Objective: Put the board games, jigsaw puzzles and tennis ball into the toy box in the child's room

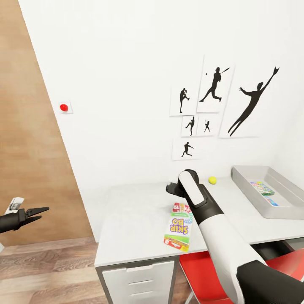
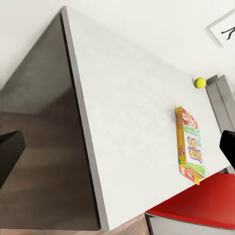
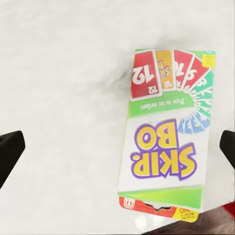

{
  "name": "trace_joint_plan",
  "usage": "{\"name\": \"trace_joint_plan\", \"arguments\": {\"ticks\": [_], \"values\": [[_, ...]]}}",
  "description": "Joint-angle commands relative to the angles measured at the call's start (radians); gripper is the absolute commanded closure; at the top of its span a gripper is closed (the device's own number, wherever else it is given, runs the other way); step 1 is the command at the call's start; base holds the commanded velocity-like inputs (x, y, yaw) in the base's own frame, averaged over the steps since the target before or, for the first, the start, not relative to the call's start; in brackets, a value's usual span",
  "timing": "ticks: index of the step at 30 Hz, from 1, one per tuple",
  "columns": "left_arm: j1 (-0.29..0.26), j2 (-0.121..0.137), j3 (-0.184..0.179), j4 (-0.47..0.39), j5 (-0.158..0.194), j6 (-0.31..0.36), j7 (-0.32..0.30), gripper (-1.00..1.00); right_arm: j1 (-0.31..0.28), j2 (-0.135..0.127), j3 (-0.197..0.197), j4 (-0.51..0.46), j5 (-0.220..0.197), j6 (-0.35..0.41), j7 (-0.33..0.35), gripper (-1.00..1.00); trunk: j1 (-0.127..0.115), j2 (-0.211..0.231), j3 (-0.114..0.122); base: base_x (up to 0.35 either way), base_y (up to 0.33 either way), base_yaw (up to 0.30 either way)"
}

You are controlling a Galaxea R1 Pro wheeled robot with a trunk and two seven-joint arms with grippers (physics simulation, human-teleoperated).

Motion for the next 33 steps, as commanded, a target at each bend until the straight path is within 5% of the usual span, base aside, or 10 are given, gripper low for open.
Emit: {"name": "trace_joint_plan", "arguments": {"ticks": [1,20,33], "values": [[-0.002,-0.001,0.007,0.000,-0.011,0.010,-0.008,-1.00,-0.001,0.000,-0.006,0.007,-0.009,0.003,-0.020,-1.00,0.000,-0.002,-0.002,0.000,0.011,0.000],[-0.002,-0.001,0.005,0.000,-0.011,0.010,-0.008,-1.00,-0.001,0.000,-0.090,0.208,-0.011,-0.074,-0.045,-1.00,0.000,-0.002,-0.002,0.000,0.002,0.000],[-0.002,-0.003,0.004,0.001,-0.010,0.010,-0.014,-1.00,-0.001,-0.019,-0.092,0.230,-0.001,-0.115,0.140,-1.00,0.000,-0.002,-0.002,0.000,0.000,0.000]]}}
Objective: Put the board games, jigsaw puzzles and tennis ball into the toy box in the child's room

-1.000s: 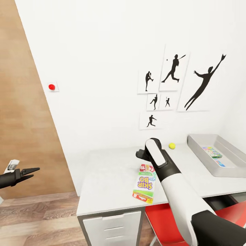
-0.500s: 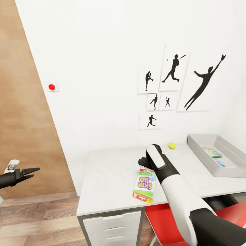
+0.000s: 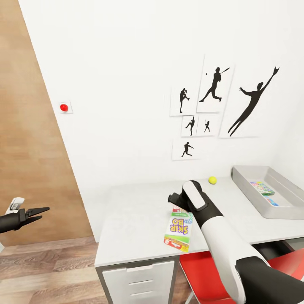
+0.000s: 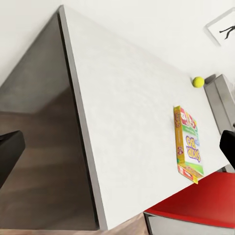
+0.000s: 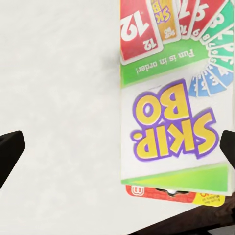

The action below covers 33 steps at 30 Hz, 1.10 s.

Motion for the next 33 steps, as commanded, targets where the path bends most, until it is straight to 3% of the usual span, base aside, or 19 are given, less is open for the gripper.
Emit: {"name": "trace_joint_plan", "arguments": {"ticks": [1,10,17,33], "values": [[-0.002,-0.001,0.007,0.000,-0.010,0.010,-0.008,-1.00,-0.001,-0.001,0.003,-0.001,-0.009,0.001,-0.007,-1.00,0.000,-0.002,-0.002,0.000,0.000,0.000],[0.000,-0.003,0.007,0.000,-0.010,0.010,-0.009,-1.00,-0.003,-0.007,0.003,-0.002,-0.007,-0.002,0.002,-1.00,0.000,-0.002,-0.002,0.000,0.000,0.000],[0.000,-0.005,0.007,0.000,-0.010,0.010,-0.009,-1.00,-0.002,-0.052,0.007,-0.002,-0.007,-0.004,-0.007,-1.00,0.000,-0.002,-0.002,0.000,0.000,0.000],[0.000,-0.003,0.007,0.000,-0.010,0.010,-0.010,-1.00,0.001,-0.090,0.016,-0.010,-0.001,0.000,0.008,-1.00,0.000,-0.002,-0.002,0.000,-0.092,0.000]]}}
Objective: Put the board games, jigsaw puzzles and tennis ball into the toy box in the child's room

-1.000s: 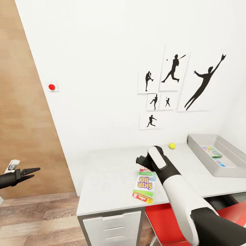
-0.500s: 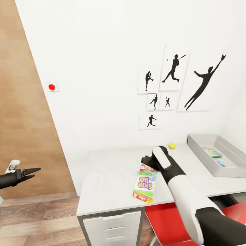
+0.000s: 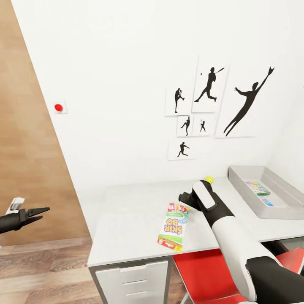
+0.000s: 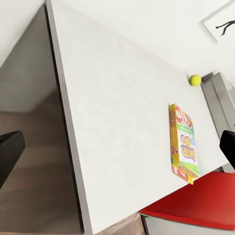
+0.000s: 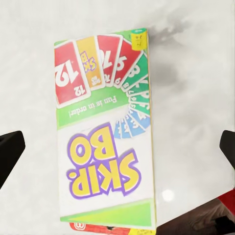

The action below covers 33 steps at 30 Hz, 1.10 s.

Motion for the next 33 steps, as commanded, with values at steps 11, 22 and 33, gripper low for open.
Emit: {"name": "trace_joint_plan", "arguments": {"ticks": [11,22,33], "values": [[0.010,0.000,0.007,0.000,-0.011,0.012,-0.012,-1.00,-0.001,-0.002,0.006,0.000,-0.009,0.000,0.077,-1.00,0.000,-0.002,-0.002,0.000,-0.011,0.000],[0.025,0.015,0.012,-0.001,-0.012,0.014,-0.094,-1.00,-0.001,-0.004,0.007,0.001,-0.008,0.000,0.125,-1.00,0.000,-0.002,-0.014,0.000,0.000,0.000],[0.041,0.128,0.011,0.006,-0.003,0.010,-0.215,-1.00,-0.001,-0.004,0.007,-0.002,-0.008,0.001,0.128,-1.00,0.000,-0.002,-0.032,0.000,0.000,0.000]]}}
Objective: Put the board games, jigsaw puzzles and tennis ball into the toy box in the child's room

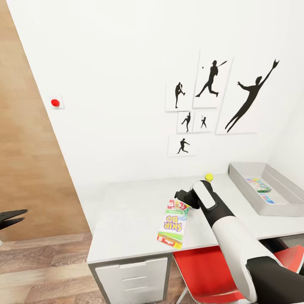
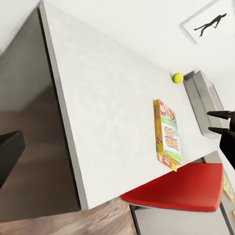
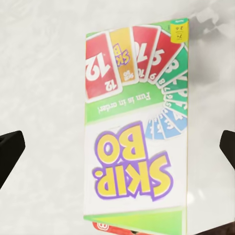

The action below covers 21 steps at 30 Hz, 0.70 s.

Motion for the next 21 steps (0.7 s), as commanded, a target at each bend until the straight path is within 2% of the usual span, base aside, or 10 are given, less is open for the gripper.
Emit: {"name": "trace_joint_plan", "arguments": {"ticks": [1,6,10,21], "values": [[-0.001,0.004,0.006,0.003,-0.009,0.011,-0.008,-1.00,-0.001,0.000,0.002,-0.001,-0.010,0.000,-0.010,-1.00,0.000,-0.002,-0.003,0.000,0.000,0.000],[-0.001,0.022,0.008,0.027,-0.007,0.011,-0.008,-1.00,-0.001,-0.001,0.002,-0.001,-0.010,0.000,-0.010,-1.00,0.000,-0.002,-0.012,0.000,0.000,0.000],[-0.001,0.026,0.008,0.033,-0.006,0.015,-0.008,-1.00,-0.001,-0.002,0.002,0.000,-0.010,0.000,-0.010,-1.00,0.000,-0.002,-0.018,0.000,0.000,0.000],[-0.001,0.014,0.004,0.036,-0.006,0.018,-0.008,-1.00,-0.001,-0.002,0.003,-0.001,-0.010,0.000,-0.009,-1.00,0.000,-0.002,-0.036,0.000,0.000,0.000]]}}
